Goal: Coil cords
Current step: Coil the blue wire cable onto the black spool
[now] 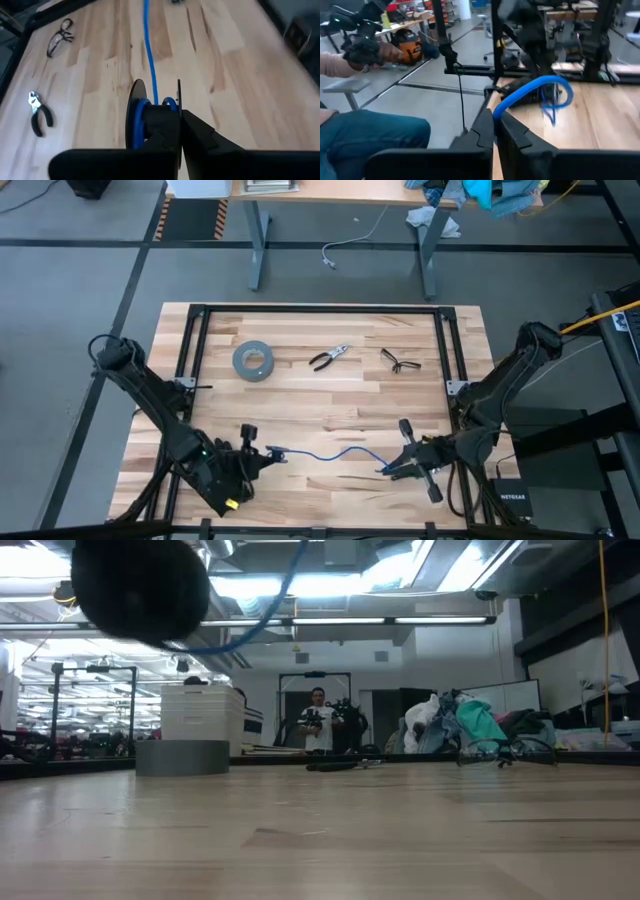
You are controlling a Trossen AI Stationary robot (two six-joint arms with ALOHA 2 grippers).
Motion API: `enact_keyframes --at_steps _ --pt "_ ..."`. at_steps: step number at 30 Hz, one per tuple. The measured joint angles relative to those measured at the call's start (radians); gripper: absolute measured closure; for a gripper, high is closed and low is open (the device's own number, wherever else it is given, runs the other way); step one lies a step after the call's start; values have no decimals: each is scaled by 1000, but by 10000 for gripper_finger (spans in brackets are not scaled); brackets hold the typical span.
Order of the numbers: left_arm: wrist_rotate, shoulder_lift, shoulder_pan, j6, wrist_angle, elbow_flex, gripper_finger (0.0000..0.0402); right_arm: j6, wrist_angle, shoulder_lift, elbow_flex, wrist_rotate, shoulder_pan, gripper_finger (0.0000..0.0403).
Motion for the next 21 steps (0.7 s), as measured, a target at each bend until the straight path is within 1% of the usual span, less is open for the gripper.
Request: enact_keyframes --at_steps 3,8,10,14,17,21 --pt "1 57 0 80 23 0 401 -54 -5 34 58 -27 0 396" --pt "0 137 6 225 151 0 401 -119 -5 117 164 -112 0 396" --pt "-31 156 9 255 191 0 401 -147 -16 154 210 -136 0 396" --pt "-101 171 8 303 218 1 401 -183 -69 222 324 -168 0 396" --pt "-106 170 10 316 227 2 401 -205 -136 275 417 -175 0 396" --pt "-85 169 16 440 361 2 401 -247 -199 338 529 -202 -2 396"
